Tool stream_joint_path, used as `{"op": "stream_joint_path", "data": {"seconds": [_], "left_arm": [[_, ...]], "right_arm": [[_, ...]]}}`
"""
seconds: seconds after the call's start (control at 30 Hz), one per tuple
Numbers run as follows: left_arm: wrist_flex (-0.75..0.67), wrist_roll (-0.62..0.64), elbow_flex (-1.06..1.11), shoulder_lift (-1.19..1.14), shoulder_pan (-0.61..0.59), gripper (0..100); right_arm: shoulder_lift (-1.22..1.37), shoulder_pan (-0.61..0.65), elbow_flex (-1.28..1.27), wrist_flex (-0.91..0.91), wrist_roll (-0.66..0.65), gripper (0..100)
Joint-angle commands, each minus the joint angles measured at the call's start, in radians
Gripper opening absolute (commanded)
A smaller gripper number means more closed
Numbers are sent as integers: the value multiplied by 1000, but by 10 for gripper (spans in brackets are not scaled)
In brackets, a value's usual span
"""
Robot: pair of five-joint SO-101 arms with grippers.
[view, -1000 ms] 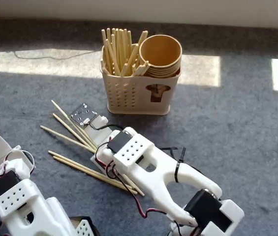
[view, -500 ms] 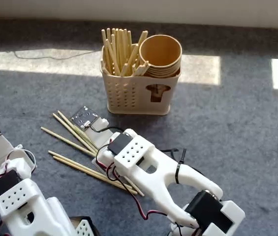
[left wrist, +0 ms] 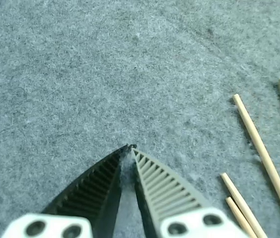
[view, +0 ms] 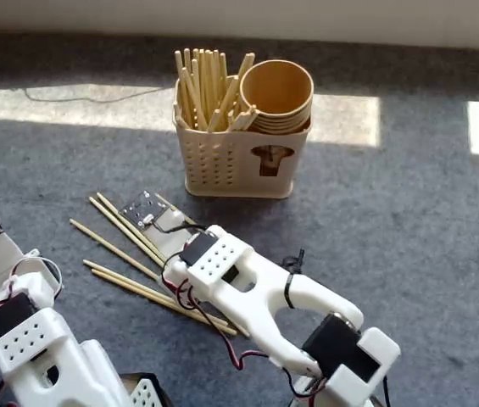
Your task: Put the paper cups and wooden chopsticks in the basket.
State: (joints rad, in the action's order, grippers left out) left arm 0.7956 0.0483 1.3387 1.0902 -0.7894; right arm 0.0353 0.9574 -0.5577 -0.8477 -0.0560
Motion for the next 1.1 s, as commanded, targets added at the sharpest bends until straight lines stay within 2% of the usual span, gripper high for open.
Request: {"op": "stream_joint_path", "data": {"seconds": [0.0, 0.13, 0.23, 0.4, 0.67, 0.8, 1.07], "left_arm": [[-20, -6, -4, 22, 19, 5], [-20, -6, -4, 22, 19, 5], [-20, -6, -4, 22, 18, 5], [-20, -6, -4, 22, 18, 5], [-20, -6, -4, 22, 19, 5], [-20, -6, -4, 22, 19, 5], [-20, -6, -4, 22, 19, 5]], "right_arm": [[42, 4, 10, 22, 8, 98], [84, 4, 38, 21, 3, 92], [84, 4, 61, 16, 0, 5], [70, 4, 88, -108, 0, 4], [-151, -50, 150, -216, 2, 4], [-236, -90, 119, -217, 2, 4], [-377, -77, -1, -159, 0, 4]]}}
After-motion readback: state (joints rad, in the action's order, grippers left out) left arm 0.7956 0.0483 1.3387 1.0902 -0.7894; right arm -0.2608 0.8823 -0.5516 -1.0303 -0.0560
